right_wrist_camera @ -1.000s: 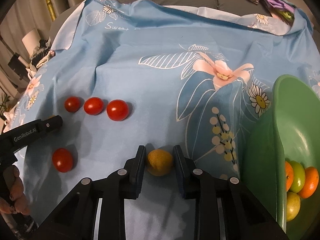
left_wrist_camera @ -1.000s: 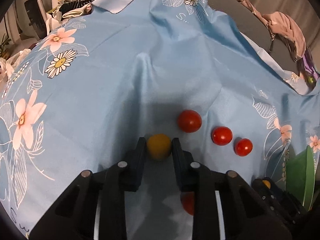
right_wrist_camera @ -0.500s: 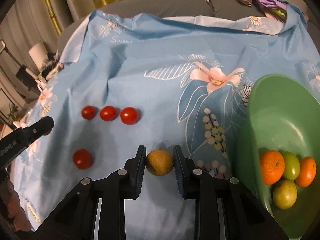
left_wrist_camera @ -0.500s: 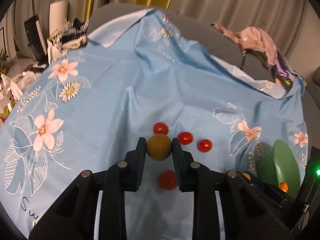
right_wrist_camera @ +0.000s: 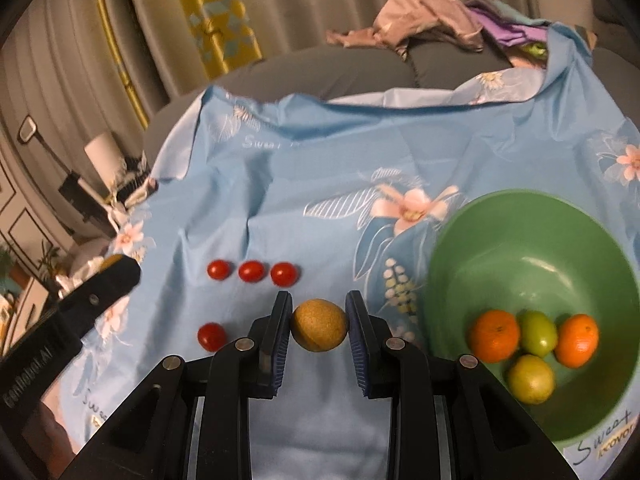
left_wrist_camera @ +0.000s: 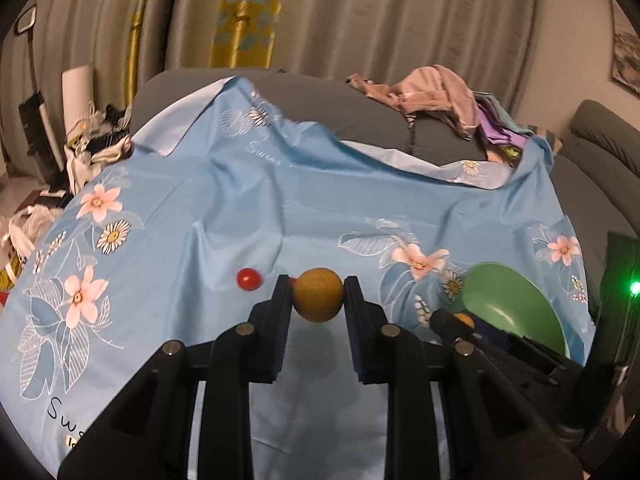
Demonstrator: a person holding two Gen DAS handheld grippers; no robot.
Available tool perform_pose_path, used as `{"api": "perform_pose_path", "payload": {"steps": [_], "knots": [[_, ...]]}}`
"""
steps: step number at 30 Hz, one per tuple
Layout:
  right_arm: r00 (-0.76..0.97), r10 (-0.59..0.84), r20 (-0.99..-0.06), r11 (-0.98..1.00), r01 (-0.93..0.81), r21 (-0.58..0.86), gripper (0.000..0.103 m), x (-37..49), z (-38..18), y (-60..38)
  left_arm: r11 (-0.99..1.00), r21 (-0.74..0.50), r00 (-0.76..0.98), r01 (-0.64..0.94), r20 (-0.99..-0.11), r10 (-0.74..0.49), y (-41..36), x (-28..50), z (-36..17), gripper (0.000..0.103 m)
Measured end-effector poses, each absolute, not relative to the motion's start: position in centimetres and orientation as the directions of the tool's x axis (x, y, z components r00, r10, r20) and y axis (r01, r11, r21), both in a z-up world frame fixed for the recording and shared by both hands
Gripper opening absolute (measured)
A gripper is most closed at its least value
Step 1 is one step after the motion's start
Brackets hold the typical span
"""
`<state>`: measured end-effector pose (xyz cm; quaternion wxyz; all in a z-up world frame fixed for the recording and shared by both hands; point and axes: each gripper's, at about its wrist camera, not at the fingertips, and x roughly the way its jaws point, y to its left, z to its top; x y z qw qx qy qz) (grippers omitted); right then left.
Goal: Organize fruits
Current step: 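Carry both held small yellow fruits over the green bowl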
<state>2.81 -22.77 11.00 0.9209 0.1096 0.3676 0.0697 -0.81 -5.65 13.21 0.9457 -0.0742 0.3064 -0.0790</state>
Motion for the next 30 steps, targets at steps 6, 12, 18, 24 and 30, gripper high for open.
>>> {"api": "perform_pose_path", "payload": {"steps": [6,12,18,24,30], "knots": [[0.771,0.177,-0.611,0.962,-0.006,0.272,0.03,0.9,12.9,-25.2,0.958,-0.204,0.789,0.199,-0.546,-0.281,-7.8,-2.0,14.0,0.026],[0.819,0.126,-0.56,0.958,0.047,0.285,0.03,-0.9,14.5,-27.8,0.941,-0.178,0.775,0.287,-0.534,-0.337,-11.1,-3.2,14.4,0.026],[0.832,0.086,-0.548,0.946,0.104,0.307,0.03,-1.7,14.9,-30.2,0.918,-0.17,0.744,0.358,-0.541,-0.391,-14.0,-3.6,14.2,0.026],[0.827,0.049,-0.561,0.928,0.17,0.332,0.03,-1.9,14.4,-32.7,0.898,-0.159,0.714,0.411,-0.556,-0.426,-16.4,-3.6,13.7,0.026],[0.805,0.048,-0.592,0.901,0.222,0.374,0.03,-1.8,13.3,-34.7,0.879,-0.186,0.668,0.439,-0.587,-0.457,-17.9,-2.9,12.4,0.026]]}}
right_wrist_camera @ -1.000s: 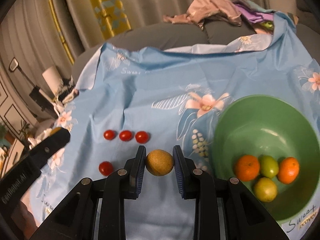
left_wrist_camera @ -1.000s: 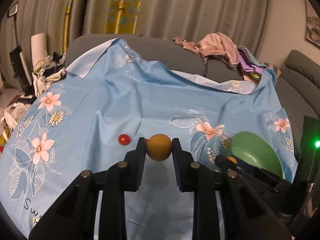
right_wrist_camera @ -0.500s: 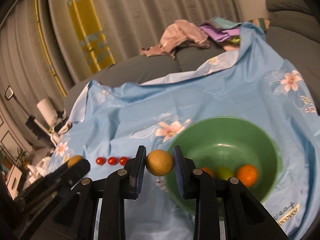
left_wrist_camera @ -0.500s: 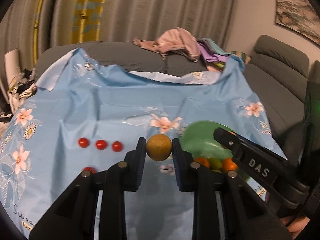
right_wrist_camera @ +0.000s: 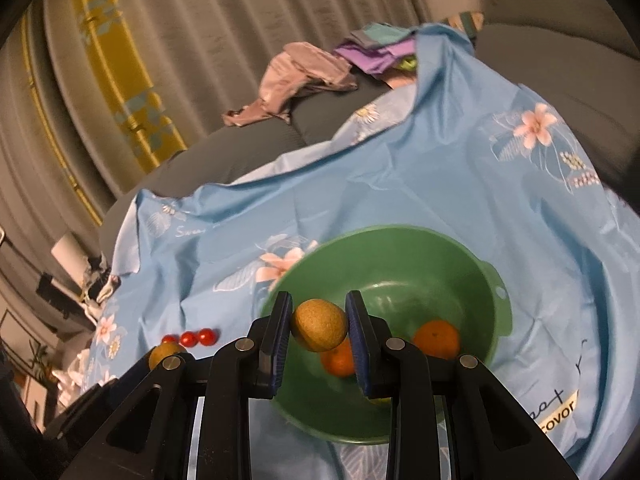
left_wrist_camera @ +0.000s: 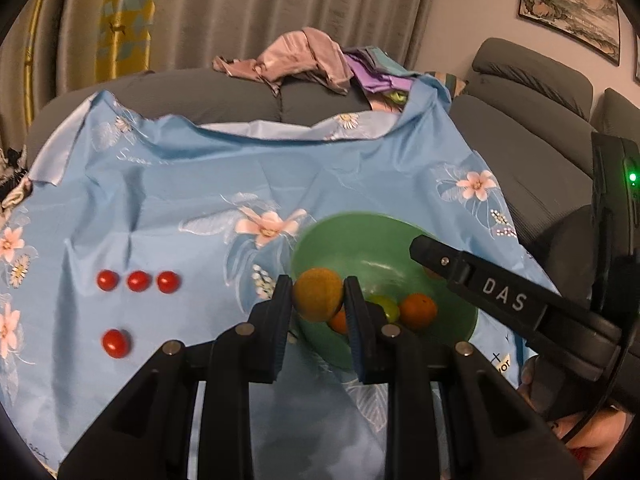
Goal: Organize fruits
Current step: 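Carry both held small yellow fruits over the green bowl, then lower both yellow fruits into the bowl and open both tools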
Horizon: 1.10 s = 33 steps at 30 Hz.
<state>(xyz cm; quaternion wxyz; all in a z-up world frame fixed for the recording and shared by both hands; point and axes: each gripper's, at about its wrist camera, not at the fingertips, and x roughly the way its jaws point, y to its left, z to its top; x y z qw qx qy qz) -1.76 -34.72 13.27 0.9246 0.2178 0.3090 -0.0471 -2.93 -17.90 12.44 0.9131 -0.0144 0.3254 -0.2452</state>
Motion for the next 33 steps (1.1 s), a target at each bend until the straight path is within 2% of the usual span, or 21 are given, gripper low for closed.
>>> {"api": "perform_pose_path", "payload": {"steps": [10,33], "knots": [[0.766,0.03,-0.642,0.882,0.282,0.378,0.03,-1.5,11.5,-36.8,0.843,-0.263,0.563,0.469,-0.647,-0.515,-20.4,-1.8,10.0,0.026],[0.673,-0.005,-0.74,0.89,0.34,0.303,0.03,0.4,8.8,-37.6,0.835,-0.258,0.507,0.485,-0.695,-0.51,-23.0,-0.5,7.7,0.026]]}}
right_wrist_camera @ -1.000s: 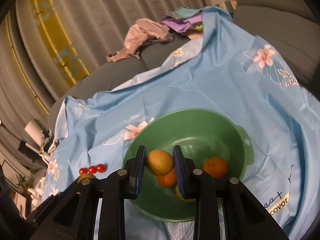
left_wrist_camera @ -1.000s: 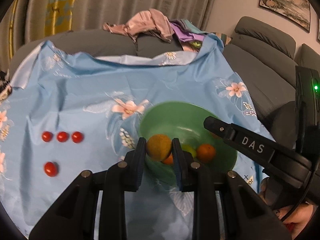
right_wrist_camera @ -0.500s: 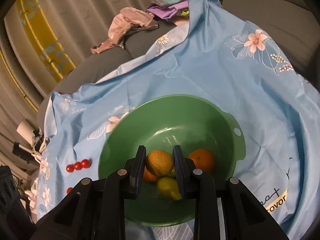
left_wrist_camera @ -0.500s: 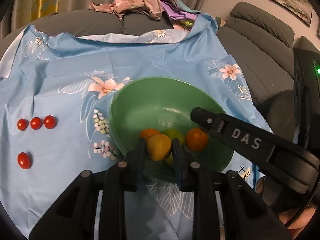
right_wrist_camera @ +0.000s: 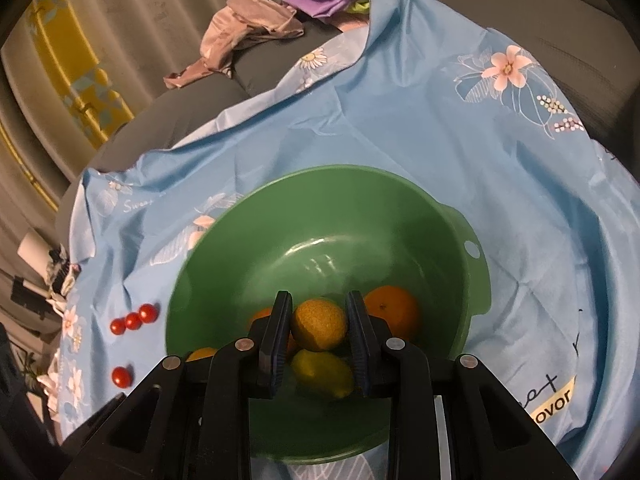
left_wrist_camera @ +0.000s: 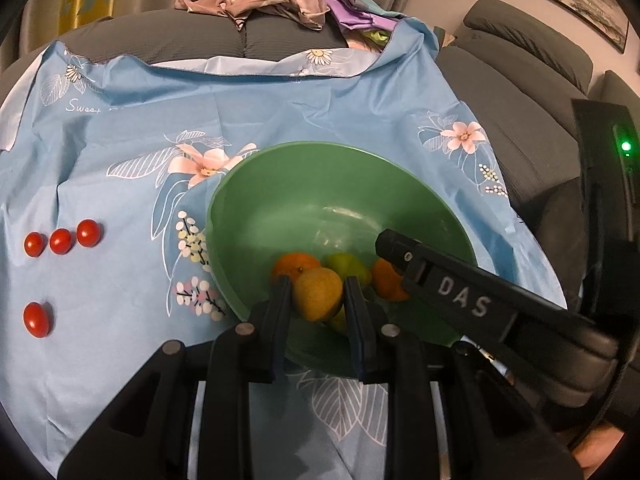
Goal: Organize fruits
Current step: 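Lower both yellow fruits into the bowl and open both tools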
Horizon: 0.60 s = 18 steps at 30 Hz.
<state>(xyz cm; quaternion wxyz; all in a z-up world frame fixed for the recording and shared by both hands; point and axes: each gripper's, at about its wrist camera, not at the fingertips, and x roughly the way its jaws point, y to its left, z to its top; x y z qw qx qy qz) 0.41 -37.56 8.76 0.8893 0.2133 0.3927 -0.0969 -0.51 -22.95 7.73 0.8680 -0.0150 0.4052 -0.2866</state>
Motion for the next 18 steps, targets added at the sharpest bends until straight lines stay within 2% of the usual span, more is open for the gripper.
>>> {"api": "perform_pose_path", "payload": {"steps": [18], "knots": [[0.646,-0.059,-0.761,0.893,0.375,0.249,0.03,0.5,8.22,-37.76,0.839,-0.257,0.507,0.48,-0.698,-0.505,-23.65,0.16,7.11,0.026]]}}
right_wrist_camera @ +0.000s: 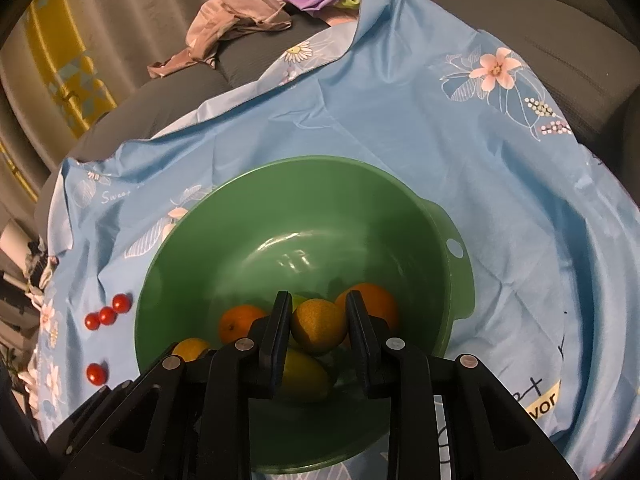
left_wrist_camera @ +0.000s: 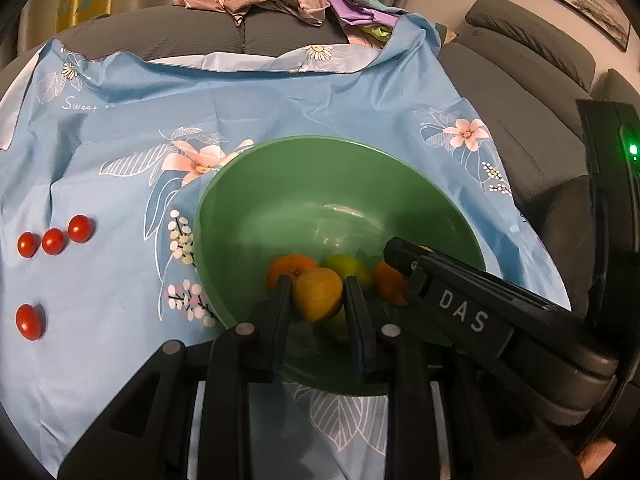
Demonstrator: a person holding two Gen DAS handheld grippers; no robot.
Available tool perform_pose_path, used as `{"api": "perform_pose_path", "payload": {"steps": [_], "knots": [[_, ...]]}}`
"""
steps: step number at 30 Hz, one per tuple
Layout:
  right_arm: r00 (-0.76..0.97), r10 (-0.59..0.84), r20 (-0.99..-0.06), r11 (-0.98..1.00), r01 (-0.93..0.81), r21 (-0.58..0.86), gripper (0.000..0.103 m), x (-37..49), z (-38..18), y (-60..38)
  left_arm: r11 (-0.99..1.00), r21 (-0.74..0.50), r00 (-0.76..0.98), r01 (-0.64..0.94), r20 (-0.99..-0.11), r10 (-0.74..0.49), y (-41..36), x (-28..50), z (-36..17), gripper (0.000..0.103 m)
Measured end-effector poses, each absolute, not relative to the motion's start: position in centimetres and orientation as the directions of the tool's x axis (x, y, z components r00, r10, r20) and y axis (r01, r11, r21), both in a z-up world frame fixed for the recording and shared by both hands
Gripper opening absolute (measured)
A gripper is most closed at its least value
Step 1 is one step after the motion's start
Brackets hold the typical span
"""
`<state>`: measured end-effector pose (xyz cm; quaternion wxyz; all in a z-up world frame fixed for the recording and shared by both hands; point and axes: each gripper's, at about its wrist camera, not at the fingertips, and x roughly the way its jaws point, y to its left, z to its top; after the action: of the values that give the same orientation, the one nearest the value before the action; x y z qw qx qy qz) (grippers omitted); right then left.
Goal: Organize fruits
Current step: 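Lower both yellow fruits into the bowl and open both tools, then move both tools toward the red cherry tomatoes on the cloth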
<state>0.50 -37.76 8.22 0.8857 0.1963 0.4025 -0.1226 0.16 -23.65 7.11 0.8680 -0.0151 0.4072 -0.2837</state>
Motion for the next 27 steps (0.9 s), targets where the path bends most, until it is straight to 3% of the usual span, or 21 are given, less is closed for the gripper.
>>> {"api": "perform_pose_path", "payload": {"steps": [2,4,9,18,27], "knots": [[0.647,-0.061,-0.76,0.892,0.377,0.249,0.03,0.5,8.3,-37.7,0.838,-0.263,0.507,0.478,-0.697,-0.507,-23.6,0.1,7.2,0.026],[0.656,-0.072,-0.751,0.893,0.378,0.244,0.031,0.3,8.6,-37.7,0.836,-0.258,0.513,0.484,-0.69,-0.51,-23.4,-0.2,7.7,0.04],[0.717,-0.074,-0.694,0.894,0.356,0.271,0.057,-0.6,10.1,-37.5,0.849,-0.223,0.577,0.479,-0.649,-0.496,-21.7,-1.4,9.9,0.066],[0.772,-0.076,-0.631,0.912,0.31,0.269,0.057,-1.2,11.9,-36.1,0.894,-0.261,0.678,0.364,-0.584,-0.446,-14.5,-2.1,12.9,0.075],[0.803,-0.014,-0.596,0.943,0.209,0.26,0.057,-0.9,12.8,-32.6,0.961,-0.23,0.773,0.155,-0.578,-0.263,-6.8,-1.5,13.1,0.075]]}}
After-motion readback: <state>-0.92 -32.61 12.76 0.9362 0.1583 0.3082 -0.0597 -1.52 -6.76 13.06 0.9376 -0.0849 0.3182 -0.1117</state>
